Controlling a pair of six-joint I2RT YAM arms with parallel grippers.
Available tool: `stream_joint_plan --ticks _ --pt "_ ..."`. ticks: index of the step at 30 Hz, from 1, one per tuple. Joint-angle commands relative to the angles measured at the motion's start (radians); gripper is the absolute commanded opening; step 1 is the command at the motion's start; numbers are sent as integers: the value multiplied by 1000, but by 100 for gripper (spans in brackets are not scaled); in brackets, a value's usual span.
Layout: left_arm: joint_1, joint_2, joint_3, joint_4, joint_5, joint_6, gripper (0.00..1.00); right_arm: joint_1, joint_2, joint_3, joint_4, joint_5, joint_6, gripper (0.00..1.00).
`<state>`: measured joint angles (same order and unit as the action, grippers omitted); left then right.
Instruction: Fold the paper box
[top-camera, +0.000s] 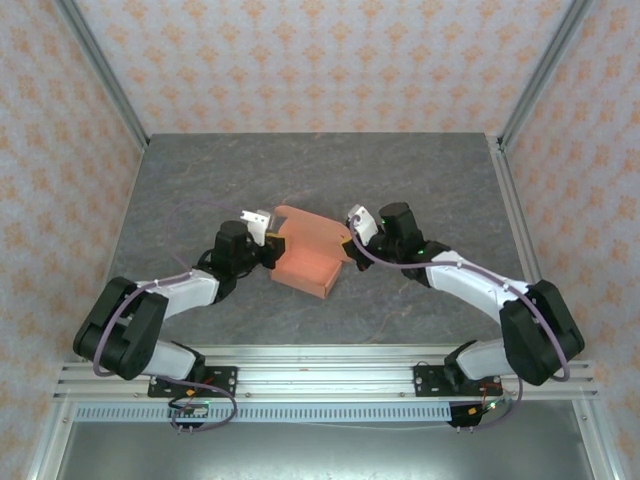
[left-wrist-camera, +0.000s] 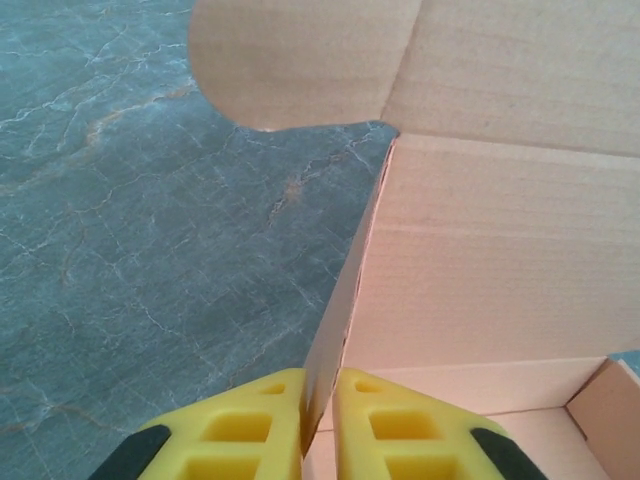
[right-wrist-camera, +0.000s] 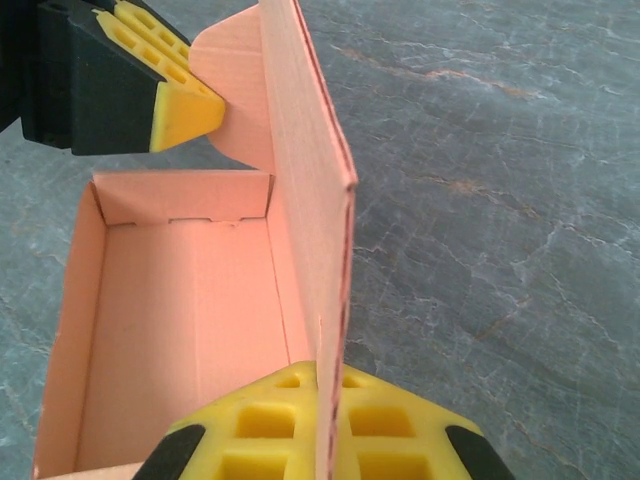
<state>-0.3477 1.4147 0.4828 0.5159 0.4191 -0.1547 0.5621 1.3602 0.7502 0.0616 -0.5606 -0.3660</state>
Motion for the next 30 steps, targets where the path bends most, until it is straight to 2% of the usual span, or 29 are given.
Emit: stream_joint_plan --ticks 1,4,9,15,19,25,30 --pt "-36 12 20 77 -80 0 8 43 -22 -38 35 102 20 0" --pt "-68 2 14 83 -167 5 0 74 -30 -68 85 197 51 0" --pt "-122 -8 -10 131 -277 -6 0 121 -58 -122 191 336 133 1" --pt "-179 7 -40 215 -392 -40 0 164 -73 -151 247 436 175 10" --pt "-220 0 -56 231 -476 -54 0 167 -88 -191 312 490 269 15" --pt "-263 15 -85 286 -539 -83 0 172 -121 -271 433 543 449 17" --pt "-301 42 -90 325 -578 -108 0 179 -138 -293 456 642 544 17"
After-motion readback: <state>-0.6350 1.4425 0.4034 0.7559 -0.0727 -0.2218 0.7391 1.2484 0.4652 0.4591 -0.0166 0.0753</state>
